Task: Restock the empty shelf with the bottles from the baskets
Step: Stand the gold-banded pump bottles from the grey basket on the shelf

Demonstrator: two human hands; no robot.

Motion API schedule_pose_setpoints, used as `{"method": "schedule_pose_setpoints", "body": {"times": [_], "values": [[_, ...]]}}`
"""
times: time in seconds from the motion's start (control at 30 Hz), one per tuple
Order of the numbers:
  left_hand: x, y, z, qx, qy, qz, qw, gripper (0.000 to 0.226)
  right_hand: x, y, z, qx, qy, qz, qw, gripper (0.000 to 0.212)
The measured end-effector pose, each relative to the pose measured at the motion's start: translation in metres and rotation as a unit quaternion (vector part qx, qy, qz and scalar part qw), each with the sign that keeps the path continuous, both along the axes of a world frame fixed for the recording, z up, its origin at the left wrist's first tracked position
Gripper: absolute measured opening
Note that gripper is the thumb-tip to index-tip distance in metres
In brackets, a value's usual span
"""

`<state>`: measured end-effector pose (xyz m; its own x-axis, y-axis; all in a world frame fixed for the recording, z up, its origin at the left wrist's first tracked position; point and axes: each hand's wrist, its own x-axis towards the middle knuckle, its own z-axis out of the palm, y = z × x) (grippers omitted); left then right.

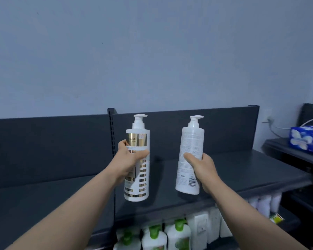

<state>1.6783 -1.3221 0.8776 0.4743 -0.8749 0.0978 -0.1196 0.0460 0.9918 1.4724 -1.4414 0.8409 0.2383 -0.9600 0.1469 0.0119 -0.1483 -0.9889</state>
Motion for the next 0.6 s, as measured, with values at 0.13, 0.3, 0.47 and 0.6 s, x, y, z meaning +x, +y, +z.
{"method": "schedule_pose_setpoints", "body": {"times": [0.13,0.3,0.47,0.6], "values": [[0.042,-0.027,0.001,0.009,0.01,-0.042,0.999,0.065,0.034,-0.023,0.0,0.012,0.007,-0.003,1.0,0.041],[0.082,-0.062,-0.011,0.006,0.025,-0.041,0.999,0.063,0.071,-0.043,-0.001,0.009,0.008,-0.034,0.999,0.057],[0.107,-0.098,-0.032,0.017,0.014,-0.012,1.0,0.066,0.099,-0.063,-0.01,-0.024,0.053,-0.04,0.998,0.068],[0.12,-0.123,-0.047,0.015,0.009,0.014,1.0,0.057,0.117,-0.075,-0.017,-0.031,0.049,-0.032,0.998,0.064]]}}
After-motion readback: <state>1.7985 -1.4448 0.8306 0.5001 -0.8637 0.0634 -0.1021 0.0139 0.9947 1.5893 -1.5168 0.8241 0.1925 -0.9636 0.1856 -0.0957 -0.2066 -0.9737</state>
